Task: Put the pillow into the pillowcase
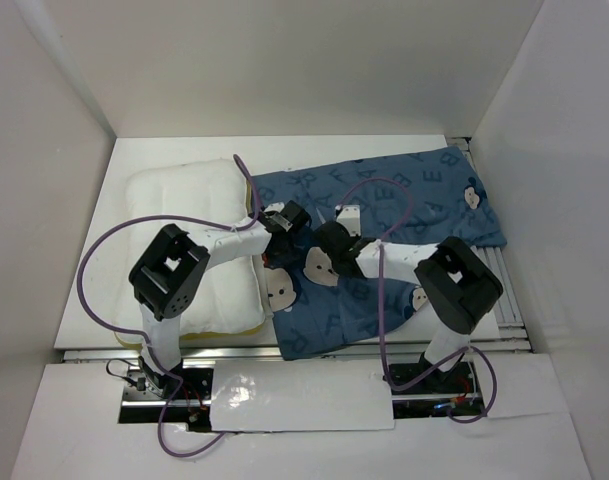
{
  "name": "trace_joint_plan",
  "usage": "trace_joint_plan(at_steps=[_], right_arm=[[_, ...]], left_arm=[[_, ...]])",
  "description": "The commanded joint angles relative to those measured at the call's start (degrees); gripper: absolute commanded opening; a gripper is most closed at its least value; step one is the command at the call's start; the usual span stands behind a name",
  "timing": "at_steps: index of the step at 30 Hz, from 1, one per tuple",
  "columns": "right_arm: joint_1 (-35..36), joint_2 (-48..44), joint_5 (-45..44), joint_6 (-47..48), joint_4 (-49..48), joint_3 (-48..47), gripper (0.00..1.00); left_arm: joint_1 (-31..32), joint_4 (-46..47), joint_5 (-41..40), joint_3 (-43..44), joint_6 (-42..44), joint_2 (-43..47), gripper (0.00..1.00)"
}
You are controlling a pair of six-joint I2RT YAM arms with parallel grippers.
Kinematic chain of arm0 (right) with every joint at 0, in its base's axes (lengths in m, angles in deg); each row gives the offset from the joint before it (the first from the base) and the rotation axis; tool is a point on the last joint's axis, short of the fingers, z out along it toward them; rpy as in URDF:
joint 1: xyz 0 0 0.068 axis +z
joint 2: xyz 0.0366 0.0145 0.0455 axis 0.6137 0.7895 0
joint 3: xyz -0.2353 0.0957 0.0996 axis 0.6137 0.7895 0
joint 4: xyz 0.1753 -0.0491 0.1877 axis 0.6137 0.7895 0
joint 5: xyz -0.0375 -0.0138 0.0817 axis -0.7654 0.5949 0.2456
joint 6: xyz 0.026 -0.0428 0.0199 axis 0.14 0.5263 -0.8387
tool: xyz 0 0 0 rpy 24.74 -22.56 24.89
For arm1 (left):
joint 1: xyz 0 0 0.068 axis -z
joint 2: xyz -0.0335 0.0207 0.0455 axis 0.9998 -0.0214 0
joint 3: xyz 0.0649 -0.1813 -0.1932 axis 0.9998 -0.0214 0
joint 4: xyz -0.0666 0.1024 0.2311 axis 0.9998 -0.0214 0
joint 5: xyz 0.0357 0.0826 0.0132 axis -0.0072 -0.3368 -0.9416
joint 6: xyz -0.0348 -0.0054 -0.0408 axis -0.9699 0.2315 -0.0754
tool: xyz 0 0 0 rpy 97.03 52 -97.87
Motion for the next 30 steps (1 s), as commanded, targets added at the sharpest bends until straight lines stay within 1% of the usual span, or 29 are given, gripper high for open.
trace_joint_plan(at_steps=[1,2,3,5,6,7,9,10,11,14,17,18,20,22,23,26,28,30], right_arm=[[-1.57,-0.81,-7.64,-5.41,5.05,0.44,0.30],[-2.35,-0.81,-7.65,-5.42,5.66,0.44,0.28],[-2.88,-0.81,-7.65,-5.42,5.67,0.96,0.21],[-2.89,-0.81,-5.46,-4.89,3.49,0.97,0.00],[-2.89,-0.81,-4.06,-3.85,1.91,1.67,0.00],[-2.89,-2.38,-0.21,-1.75,-0.02,2.19,0.00],[-2.89,-5.27,5.42,1.33,-6.96,3.60,0.00],[-2.89,-5.29,5.97,1.87,-6.99,3.61,0.00],[-2.89,-7.47,5.98,1.88,-7.94,4.22,0.00],[-3.59,-10.46,4.22,3.10,-7.95,4.22,0.00],[-5.00,-11.09,7.90,8.53,-7.95,4.22,0.00],[-5.00,-10.57,10.78,9.78,-8.82,4.22,0.00],[-4.30,-9.70,13.35,11.19,-9.70,4.83,0.00],[-3.51,-8.81,16.60,12.77,-12.42,5.36,0.03],[-2.63,-7.24,17.92,13.30,-13.31,5.36,0.03],[-1.22,-4.69,17.93,13.92,-14.72,3.88,0.03],[0.09,-2.05,15.39,13.92,-14.72,2.82,0.04],[0.10,-0.64,13.37,13.22,-13.32,1.33,0.10]], left_arm=[[0.24,-11.04,-1.25,-3.73,-0.75,-3.03,0.19],[0.24,-11.04,-1.26,-3.73,-0.75,-3.03,0.19],[0.24,-11.04,-1.26,-4.25,-0.75,-3.03,0.19],[0.24,-11.04,-1.26,-4.26,-0.75,-3.03,0.19],[0.24,-11.04,-1.26,-4.26,-0.75,-3.03,0.19],[0.24,-11.04,-1.26,-4.26,-0.75,-3.03,0.19],[0.24,-11.04,-1.26,-4.26,-0.75,-3.03,0.18],[0.24,-11.04,-1.26,-4.26,-0.75,-3.03,0.18],[0.24,-11.57,-1.78,-4.26,-0.75,-2.43,0.18],[0.24,-11.57,-1.79,-4.26,-0.75,-1.72,0.18],[0.24,-11.57,-2.31,-4.78,-0.75,-1.72,0.18],[0.24,-11.57,-2.31,-4.78,-0.75,-1.72,0.18],[0.24,-11.57,-2.31,-4.78,-0.75,-1.72,0.18],[0.24,-11.57,-2.31,-4.78,-0.75,-1.72,0.18],[0.24,-11.57,-2.31,-4.78,-0.75,-1.72,0.18],[0.76,-11.57,-2.31,-4.78,-0.75,-1.72,0.16],[0.77,-11.57,-2.31,-4.78,-0.75,-1.19,0.16],[0.77,-11.57,-2.31,-5.40,-0.75,-0.49,0.16]])
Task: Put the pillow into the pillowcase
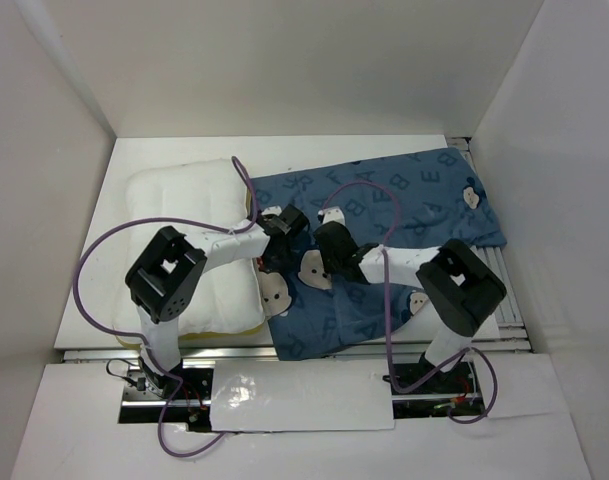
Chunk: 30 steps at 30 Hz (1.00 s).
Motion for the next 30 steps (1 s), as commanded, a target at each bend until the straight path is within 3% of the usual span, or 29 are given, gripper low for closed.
trace_joint_plan(at_steps=[1,2,3,7,13,22,26,30], right_arm=[[0.73,2.38,-3.46,0.39,-1.10,-3.27,0.15],[1.26,3.08,-3.48,0.38,-1.09,-3.27,0.19],[1.26,3.09,-3.48,0.38,-1.09,-3.27,0.34],[1.79,3.09,-0.93,1.00,-1.09,-3.27,0.58],[4.15,2.47,0.48,2.05,-1.09,-3.27,0.74],[4.69,8.80,-18.57,-8.65,9.09,-6.79,0.62],[3.28,9.68,-21.67,-13.76,14.27,-6.79,0.56],[0.92,9.07,-27.28,-21.92,20.68,-6.26,0.42]], left_arm=[[0.35,-9.12,-0.81,-4.43,-0.20,-1.34,0.16],[0.35,-9.12,-0.81,-4.44,-0.20,-1.34,0.16],[0.35,-9.12,-0.81,-4.44,-0.20,-1.34,0.16],[0.35,-9.12,-1.33,-4.44,-0.20,-0.81,0.16],[0.35,-9.12,-1.33,-4.44,-0.20,-1.34,0.16],[0.35,-9.12,-1.33,-5.49,-0.20,-0.11,0.16],[0.35,-9.64,-1.86,-5.49,-0.73,-0.10,0.16],[0.35,-10.27,-2.48,-5.49,-1.26,-0.10,0.16]])
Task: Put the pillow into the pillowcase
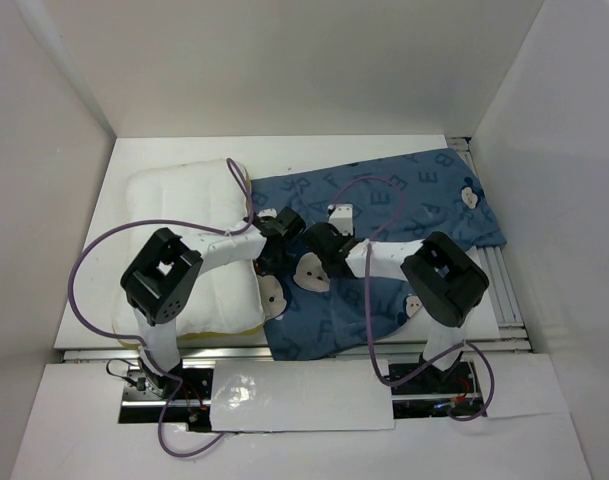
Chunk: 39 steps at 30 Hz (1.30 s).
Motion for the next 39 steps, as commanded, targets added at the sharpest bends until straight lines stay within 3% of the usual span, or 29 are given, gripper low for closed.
trace_joint_plan(at_steps=[1,5,6,9,12,17,23,27,28,31,32,33,34,39], right_arm=[[-1.95,1.94,-10.61,-11.50,13.99,0.43,0.35],[-2.57,1.94,-17.02,-19.34,20.23,-1.76,0.15],[-2.57,2.55,-18.09,-21.01,22.59,-3.25,0.01],[-2.57,1.60,-19.42,-20.95,22.10,-5.28,0.00],[-2.57,-4.37,-17.59,-12.78,16.14,-5.90,0.00],[-2.57,-20.43,-3.64,4.08,5.66,-4.49,0.00],[-3.71,-24.16,2.54,8.15,13.38,-9.50,0.00],[-3.71,-24.16,5.70,9.30,14.79,-9.42,0.00],[-3.71,-24.69,5.71,9.30,14.79,-8.72,0.00],[-3.71,-24.69,6.86,9.91,14.27,-8.19,0.00],[-4.23,-24.69,6.86,9.91,14.27,-7.66,0.00],[-4.24,-24.69,6.86,9.91,14.27,-7.66,0.00],[-4.24,-24.69,6.86,9.91,14.27,-7.66,0.00],[-4.24,-25.22,6.86,9.91,13.74,-7.04,0.00]], left_arm=[[0.62,-8.84,-1.73,-3.22,-0.21,-2.01,0.16],[0.62,-8.84,-1.73,-3.22,-0.21,-2.01,0.16],[0.62,-8.84,-2.25,-3.22,-0.21,-2.01,0.16],[0.62,-8.84,-2.78,-3.22,-0.21,-2.01,0.16],[0.62,-8.84,-3.40,-2.61,0.32,-1.48,0.14],[0.62,-8.84,-4.54,-0.85,1.37,-0.34,0.14],[0.62,-8.84,-6.56,0.56,3.04,0.19,0.14],[1.84,-12.26,-9.28,5.91,4.18,1.68,0.14],[1.85,-13.84,-9.99,8.36,4.18,2.29,0.17],[1.85,-17.01,-13.50,13.55,5.50,5.63,0.41],[1.85,-18.15,-14.73,14.87,6.55,6.51,0.55],[1.85,-20.60,-17.09,17.76,7.08,7.21,0.86],[1.32,-22.10,-17.98,19.26,7.08,7.22,1.00],[-7.73,-27.83,-18.52,24.99,6.29,6.69,1.00]])
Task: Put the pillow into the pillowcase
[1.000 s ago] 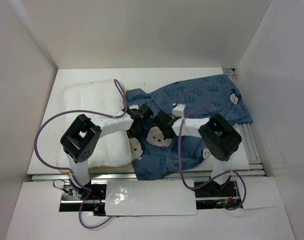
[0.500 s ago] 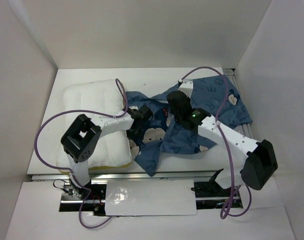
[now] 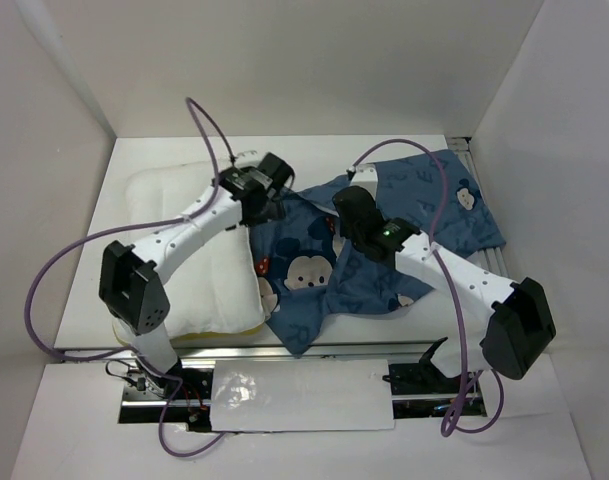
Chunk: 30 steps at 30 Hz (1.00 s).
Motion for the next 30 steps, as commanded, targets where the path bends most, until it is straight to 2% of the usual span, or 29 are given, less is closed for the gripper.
trace_joint_plan(at_steps=[1,6,7,8,9,10,13,15,16,18,19,21,23,25,26,30], right_arm=[[-0.35,-0.65,0.65,1.27,0.21,0.59,0.00],[-0.35,-1.17,1.97,2.42,-1.45,1.63,0.00],[-0.35,-1.18,1.97,2.42,-1.46,1.64,0.00],[-0.35,-1.18,2.49,2.94,-2.24,2.25,0.00],[-0.35,-1.18,2.50,2.95,-2.95,2.86,0.00],[-0.87,-1.18,2.50,2.95,-2.95,2.87,0.00],[-0.88,-1.18,2.50,2.95,-2.95,3.49,0.00],[-0.88,-1.18,1.98,2.95,-2.95,3.49,0.00],[-0.88,-0.66,1.97,2.95,-2.95,3.49,0.00],[-0.88,-0.65,1.97,2.95,-2.95,3.49,0.00],[-0.88,-0.65,1.97,2.95,-2.95,3.49,0.00],[-0.88,-0.65,1.97,3.48,-2.95,3.49,0.00],[-0.88,-1.18,2.50,3.48,-2.95,3.49,0.00],[-0.88,-1.18,2.50,3.48,-2.95,2.96,0.00],[-0.88,-1.18,2.50,3.48,-2.95,2.96,0.00],[-1.49,-2.40,1.79,2.25,-3.48,2.96,0.00]], left_arm=[[-9.44,-5.71,-4.62,3.85,1.35,-0.58,1.00],[-20.09,-0.19,-6.20,12.38,5.04,-11.10,1.00],[-20.81,2.09,-6.20,13.35,8.53,-12.61,1.00],[-21.51,10.64,-6.20,13.36,11.87,-13.93,1.00],[-22.22,16.12,-4.37,12.05,16.00,-15.25,1.00],[-23.79,19.74,3.13,12.04,23.17,-19.01,1.00],[-24.33,24.16,11.26,14.32,28.67,-25.00,1.00],[-24.33,27.76,12.95,14.32,32.73,-28.87,1.00],[-24.33,26.73,15.40,14.32,33.35,-30.28,1.00],[-25.04,26.11,20.14,15.82,33.88,-32.31,0.45],[-26.52,26.72,22.69,14.43,32.75,-32.32,0.00],[-27.84,30.04,24.81,11.00,32.74,-30.04,0.00],[-29.68,35.31,29.37,6.44,36.14,-23.03,0.00],[-30.48,41.38,30.01,0.63,37.65,-16.97,0.00],[-31.18,42.88,31.40,-0.95,39.14,-10.41,0.00],[-29.88,45.09,31.86,-8.24,40.56,4.75,0.00]])
